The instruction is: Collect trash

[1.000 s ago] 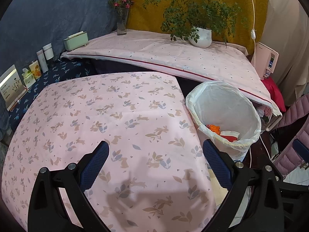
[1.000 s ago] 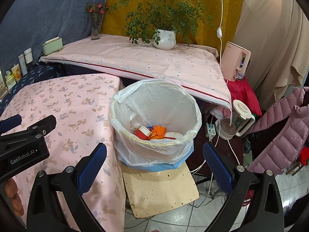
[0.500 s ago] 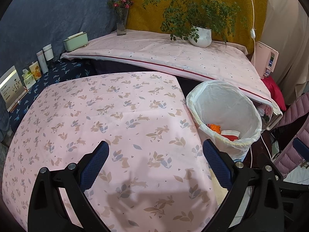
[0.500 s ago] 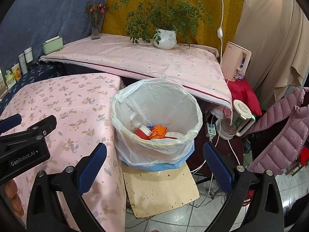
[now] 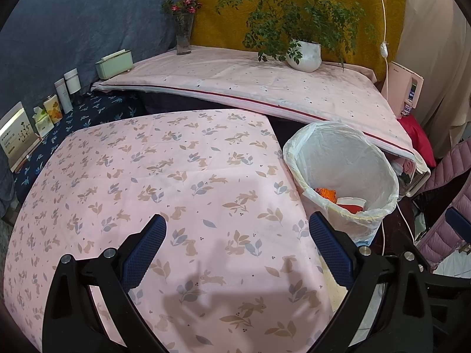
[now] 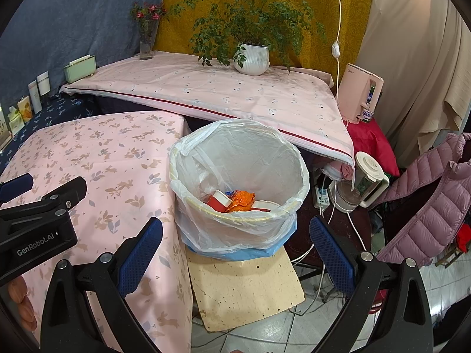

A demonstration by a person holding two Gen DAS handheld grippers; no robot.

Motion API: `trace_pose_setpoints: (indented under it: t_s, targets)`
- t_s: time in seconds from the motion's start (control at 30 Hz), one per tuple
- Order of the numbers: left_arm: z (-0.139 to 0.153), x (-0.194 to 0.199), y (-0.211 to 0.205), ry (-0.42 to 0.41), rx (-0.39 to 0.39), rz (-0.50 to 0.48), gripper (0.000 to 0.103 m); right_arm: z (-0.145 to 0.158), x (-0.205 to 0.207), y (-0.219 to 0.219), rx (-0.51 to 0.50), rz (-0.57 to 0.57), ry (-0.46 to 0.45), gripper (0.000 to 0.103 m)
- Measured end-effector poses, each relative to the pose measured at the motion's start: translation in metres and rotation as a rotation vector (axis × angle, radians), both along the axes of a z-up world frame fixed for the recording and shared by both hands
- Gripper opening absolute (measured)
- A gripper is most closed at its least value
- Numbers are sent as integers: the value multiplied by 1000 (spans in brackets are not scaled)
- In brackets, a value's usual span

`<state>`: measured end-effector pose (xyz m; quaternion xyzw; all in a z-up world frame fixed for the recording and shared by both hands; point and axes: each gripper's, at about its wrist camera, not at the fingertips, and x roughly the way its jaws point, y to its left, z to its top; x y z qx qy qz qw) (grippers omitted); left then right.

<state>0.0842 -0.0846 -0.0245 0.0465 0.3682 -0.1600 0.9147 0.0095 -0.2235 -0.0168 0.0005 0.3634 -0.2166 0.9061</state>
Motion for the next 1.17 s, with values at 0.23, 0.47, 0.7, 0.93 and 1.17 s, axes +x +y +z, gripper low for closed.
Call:
trace_pose_setpoints:
  t_s: [0.23, 0.47, 0.7, 0.93, 1.17]
  targets:
    - [0, 0, 0, -1, 4, -2, 93, 0, 1, 0, 0, 0, -1, 96]
    - [0, 0, -1, 0, 4, -2, 93, 0, 0, 0, 0, 0, 0, 96]
    - [0, 0, -2, -1, 6, -3, 93, -1, 0, 0, 0, 0, 0, 96]
    - [-1, 0, -2, 0, 6, -2, 93, -1, 1, 0, 0, 0, 1, 96]
    - [-2, 5, 1, 7, 8, -6, 93, -5, 1, -4, 7, -4, 3, 96]
